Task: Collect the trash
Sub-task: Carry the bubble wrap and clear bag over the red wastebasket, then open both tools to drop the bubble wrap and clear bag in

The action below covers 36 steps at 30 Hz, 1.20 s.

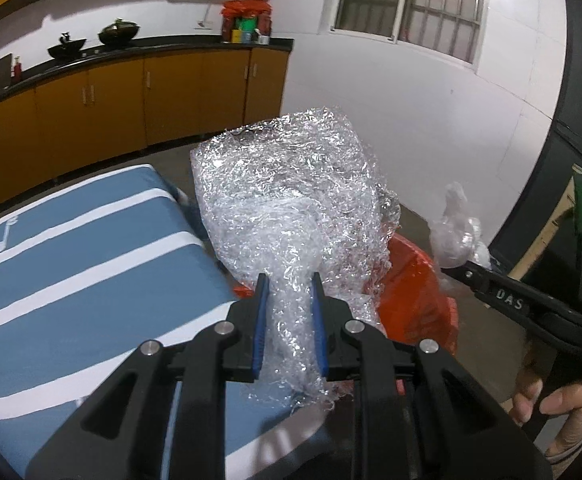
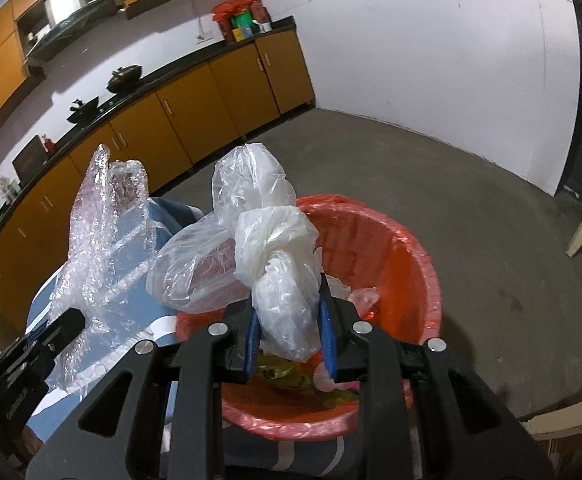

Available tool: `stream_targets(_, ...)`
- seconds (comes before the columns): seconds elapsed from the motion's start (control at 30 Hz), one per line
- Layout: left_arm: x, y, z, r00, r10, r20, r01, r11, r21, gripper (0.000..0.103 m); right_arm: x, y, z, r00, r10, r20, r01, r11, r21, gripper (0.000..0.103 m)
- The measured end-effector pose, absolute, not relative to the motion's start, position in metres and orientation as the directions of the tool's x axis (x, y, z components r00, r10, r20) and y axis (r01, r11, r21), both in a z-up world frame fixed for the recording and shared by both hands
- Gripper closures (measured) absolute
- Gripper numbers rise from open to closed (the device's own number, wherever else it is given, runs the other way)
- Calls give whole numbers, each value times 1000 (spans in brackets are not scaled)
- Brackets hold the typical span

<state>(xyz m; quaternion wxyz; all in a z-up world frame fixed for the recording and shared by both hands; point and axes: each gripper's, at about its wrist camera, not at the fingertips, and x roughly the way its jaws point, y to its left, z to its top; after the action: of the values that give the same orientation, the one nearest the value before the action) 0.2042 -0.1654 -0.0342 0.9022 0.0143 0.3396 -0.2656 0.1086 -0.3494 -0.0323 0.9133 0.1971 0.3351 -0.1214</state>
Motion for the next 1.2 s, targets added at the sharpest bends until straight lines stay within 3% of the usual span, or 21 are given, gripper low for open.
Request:
stream_targets(0.57, 225, -214, -73, 521, -500, -691, 531, 824, -196, 78, 120, -374, -41, 737, -57, -673, 386, 853, 351, 77)
stream_targets(0.87, 236, -212, -87, 506, -474, -720, 506, 840, -197, 67, 118, -377, -51, 726, -45, -687, 387, 852, 353, 57)
stream_targets(1.0, 236, -203, -86, 519, -464, -718, 489, 850, -195, 65, 114, -377, -50, 726, -48, -687, 388, 852, 351, 57)
stream_targets(1.13, 234, -188, -80, 558, -448, -698, 461, 867, -188, 55, 108, -373, -42, 734, -73, -675, 388, 861, 329, 56)
stream_targets(1.2, 230, -180, -76, 586, -435, -684, 448, 877, -173, 50, 101, -366, -34, 744, -114, -658, 387, 877, 286, 41)
